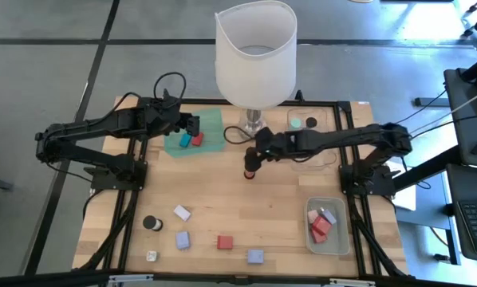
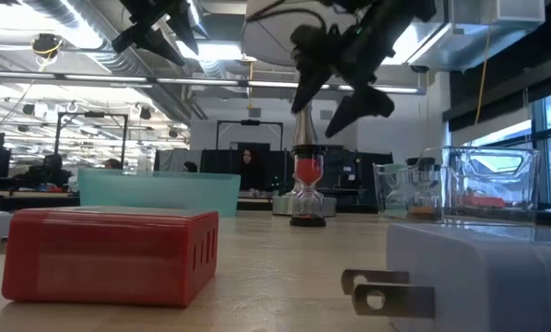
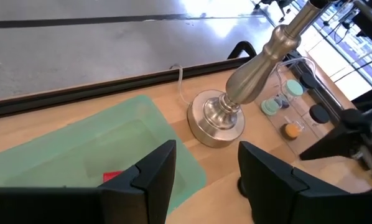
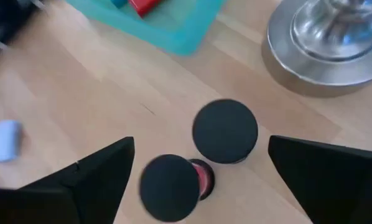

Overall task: Pick & Place Office items
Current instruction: Put the blue hourglass into the transparent bin

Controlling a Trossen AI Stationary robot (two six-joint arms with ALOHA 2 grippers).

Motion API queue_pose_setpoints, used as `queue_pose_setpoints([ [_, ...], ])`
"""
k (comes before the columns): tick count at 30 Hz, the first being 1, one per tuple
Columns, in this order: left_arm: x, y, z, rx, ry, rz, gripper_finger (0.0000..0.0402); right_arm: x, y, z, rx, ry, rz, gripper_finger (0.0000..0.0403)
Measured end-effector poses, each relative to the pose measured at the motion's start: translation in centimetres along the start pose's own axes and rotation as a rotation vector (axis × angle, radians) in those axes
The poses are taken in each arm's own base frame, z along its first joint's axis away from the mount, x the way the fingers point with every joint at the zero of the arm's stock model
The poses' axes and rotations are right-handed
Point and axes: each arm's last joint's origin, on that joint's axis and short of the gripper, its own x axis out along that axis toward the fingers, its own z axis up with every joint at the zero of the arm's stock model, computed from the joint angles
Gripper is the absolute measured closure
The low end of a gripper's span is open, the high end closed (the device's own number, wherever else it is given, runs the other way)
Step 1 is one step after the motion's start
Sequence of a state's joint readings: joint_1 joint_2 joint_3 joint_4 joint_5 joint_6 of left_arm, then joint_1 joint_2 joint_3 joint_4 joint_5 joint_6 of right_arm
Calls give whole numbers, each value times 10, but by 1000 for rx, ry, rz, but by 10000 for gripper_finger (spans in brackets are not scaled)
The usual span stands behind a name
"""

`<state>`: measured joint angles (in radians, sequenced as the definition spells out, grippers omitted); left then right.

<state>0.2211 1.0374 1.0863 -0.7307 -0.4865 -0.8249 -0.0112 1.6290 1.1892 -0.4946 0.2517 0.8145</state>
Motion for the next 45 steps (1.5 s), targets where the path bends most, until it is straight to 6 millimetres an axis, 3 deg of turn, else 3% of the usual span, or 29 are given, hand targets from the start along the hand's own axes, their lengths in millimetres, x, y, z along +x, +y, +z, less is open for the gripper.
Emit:
queue_pose_setpoints([
  [6,0,0,-1,20,14,-6,231,22,0,-7,-29,18,-59,29],
  [21,0,1,0,31,-10,18,231,29,0,-6,-56,-44,-99,30],
  [29,0,1,0,31,-9,19,231,51,-1,-15,-88,-6,-135,30],
  [39,0,2,-1,61,-3,24,231,55,-4,-12,-84,-18,-154,31],
  [45,0,2,-1,61,-3,24,231,56,-6,-10,-67,-11,-146,57],
])
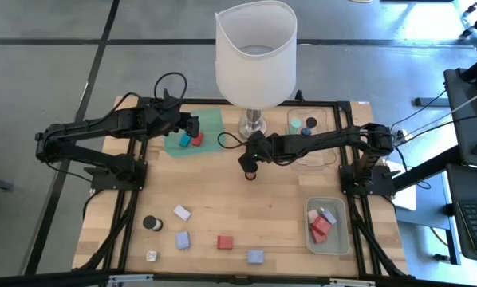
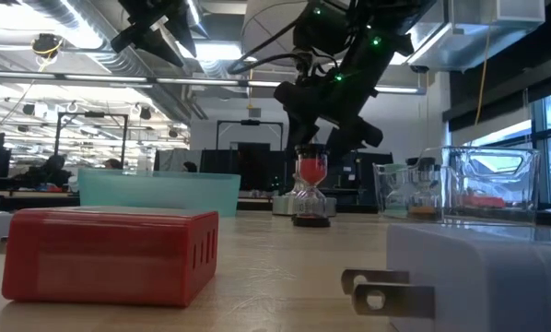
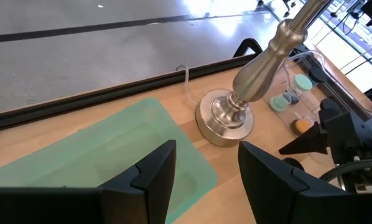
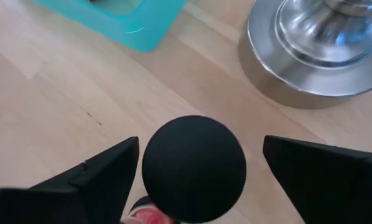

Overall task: Pick & Place Office items
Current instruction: Put the blue hourglass into the transparent bin

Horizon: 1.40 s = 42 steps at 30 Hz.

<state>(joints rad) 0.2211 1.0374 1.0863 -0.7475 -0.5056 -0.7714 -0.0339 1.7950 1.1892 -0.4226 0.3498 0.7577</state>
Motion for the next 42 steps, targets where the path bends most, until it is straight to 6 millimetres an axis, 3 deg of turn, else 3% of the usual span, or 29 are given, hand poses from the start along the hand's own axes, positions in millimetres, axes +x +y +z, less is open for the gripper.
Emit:
queue_pose_setpoints([
  [12,0,1,-1,8,9,10,231,1,-1,1,18,19,19,187],
  [18,0,1,-1,8,10,10,231,-7,-2,3,17,28,44,191],
  [25,0,1,-1,9,11,12,231,-69,-18,22,5,-104,37,191],
  [29,0,1,-1,10,12,14,231,-116,-40,28,23,-190,-19,189],
  [34,0,1,-1,10,9,17,231,-165,-70,21,61,-241,-101,188],
  [38,0,2,0,10,-13,39,231,-188,-94,8,92,-207,-192,187],
  [42,0,3,0,10,-29,56,231,-198,-109,-2,116,-152,-281,187],
])
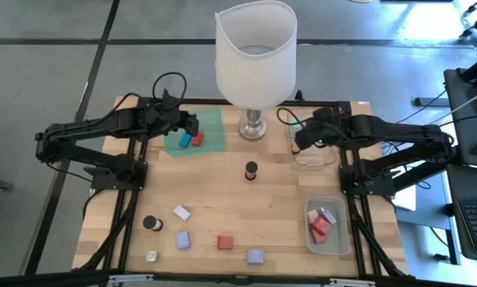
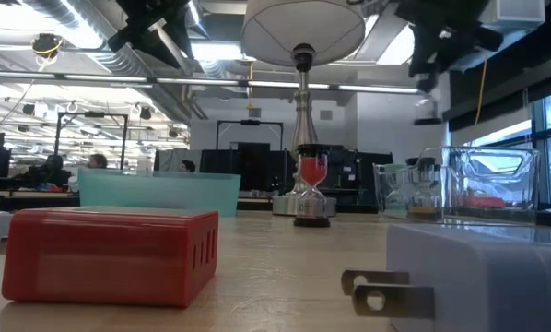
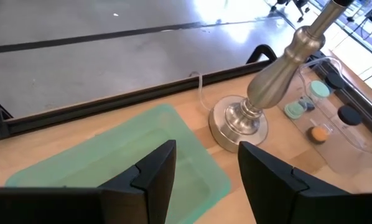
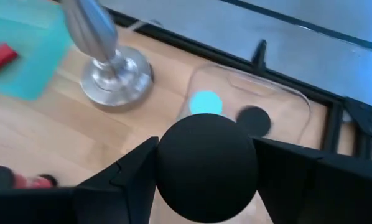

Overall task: Pick & Place Office items
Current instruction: Put the blue hourglass into the transparent bin

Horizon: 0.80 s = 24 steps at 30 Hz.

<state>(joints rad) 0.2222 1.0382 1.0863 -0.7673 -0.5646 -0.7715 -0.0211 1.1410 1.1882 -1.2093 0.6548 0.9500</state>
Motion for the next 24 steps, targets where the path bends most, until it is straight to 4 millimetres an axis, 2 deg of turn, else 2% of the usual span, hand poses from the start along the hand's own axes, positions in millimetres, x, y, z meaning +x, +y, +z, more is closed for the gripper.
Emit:
queue_pose_setpoints([
  [5,0,0,0,0,-3,3,231,11,-7,-19,-32,70,-25,186],
  [11,0,0,0,0,-4,4,231,28,-20,-45,51,125,-70,186],
  [24,0,1,1,0,-28,29,231,53,-25,-72,137,127,-62,186],
])
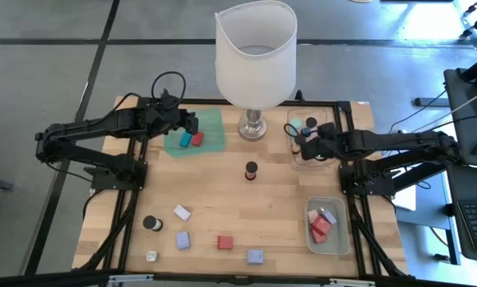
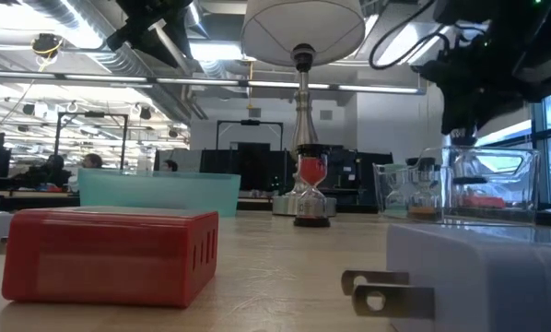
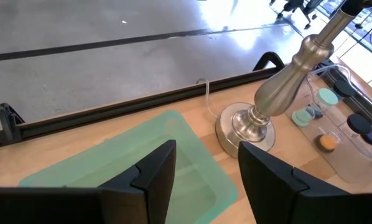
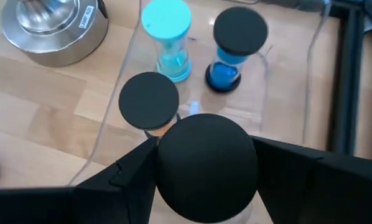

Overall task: Pick & Place Office items
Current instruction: Put the blue hourglass into the transparent bin

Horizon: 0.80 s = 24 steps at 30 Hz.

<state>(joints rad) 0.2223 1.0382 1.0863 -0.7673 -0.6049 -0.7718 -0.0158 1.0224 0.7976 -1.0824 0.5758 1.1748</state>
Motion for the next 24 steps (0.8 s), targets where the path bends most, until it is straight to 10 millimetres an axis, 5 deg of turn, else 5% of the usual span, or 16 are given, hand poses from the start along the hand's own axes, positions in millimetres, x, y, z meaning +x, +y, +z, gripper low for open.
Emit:
queue_pose_setpoints([
  [24,0,0,0,0,-1,1,231,50,-7,-31,119,-53,-2,185],
])
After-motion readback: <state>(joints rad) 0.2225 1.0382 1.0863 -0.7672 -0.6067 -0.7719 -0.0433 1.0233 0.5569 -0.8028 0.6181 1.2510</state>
